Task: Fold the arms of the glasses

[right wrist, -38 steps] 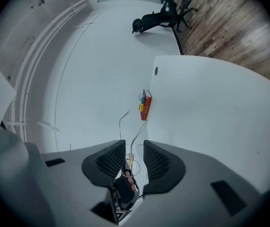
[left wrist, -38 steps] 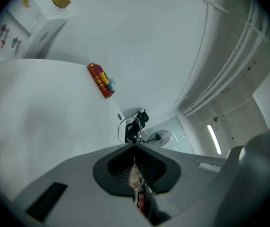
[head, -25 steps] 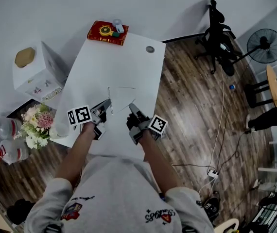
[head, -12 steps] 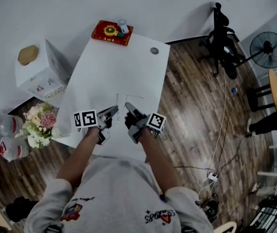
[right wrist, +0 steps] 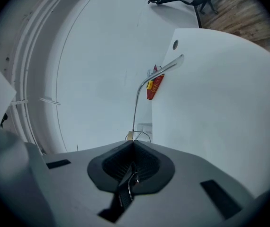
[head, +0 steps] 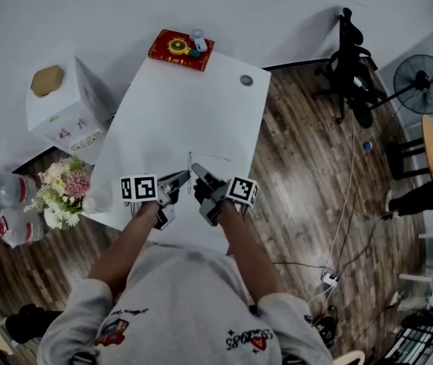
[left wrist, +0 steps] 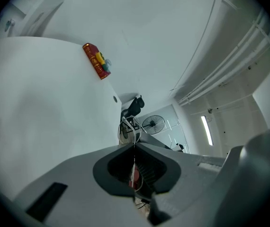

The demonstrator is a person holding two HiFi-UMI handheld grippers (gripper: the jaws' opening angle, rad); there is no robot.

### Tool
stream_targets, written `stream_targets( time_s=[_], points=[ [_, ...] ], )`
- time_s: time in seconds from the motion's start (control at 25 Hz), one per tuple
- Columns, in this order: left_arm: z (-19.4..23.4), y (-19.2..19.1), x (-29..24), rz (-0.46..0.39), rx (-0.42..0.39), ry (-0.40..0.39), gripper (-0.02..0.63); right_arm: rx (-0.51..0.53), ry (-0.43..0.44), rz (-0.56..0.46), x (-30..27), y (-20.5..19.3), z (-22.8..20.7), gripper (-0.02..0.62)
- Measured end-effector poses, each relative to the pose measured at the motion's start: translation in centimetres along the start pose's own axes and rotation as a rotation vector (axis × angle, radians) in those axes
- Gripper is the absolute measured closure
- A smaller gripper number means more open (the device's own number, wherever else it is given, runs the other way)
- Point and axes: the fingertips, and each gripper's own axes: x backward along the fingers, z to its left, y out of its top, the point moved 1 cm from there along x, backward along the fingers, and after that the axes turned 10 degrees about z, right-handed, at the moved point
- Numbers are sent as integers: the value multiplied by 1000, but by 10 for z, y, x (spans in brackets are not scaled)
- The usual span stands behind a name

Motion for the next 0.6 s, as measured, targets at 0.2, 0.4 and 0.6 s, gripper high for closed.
stream_targets(
  time_s=[0.2,0.4,0.6],
  points=[
    [4,5,3,-10,1,8,600,25,-14,6,2,-2,1,582],
    [6,11,5,0,-11,11,600,50,-42,-8,31,-1,-7,518],
    [-3,14,1,67,-30,-36,600,208,-35,-44,81,23,-5,446]
  ],
)
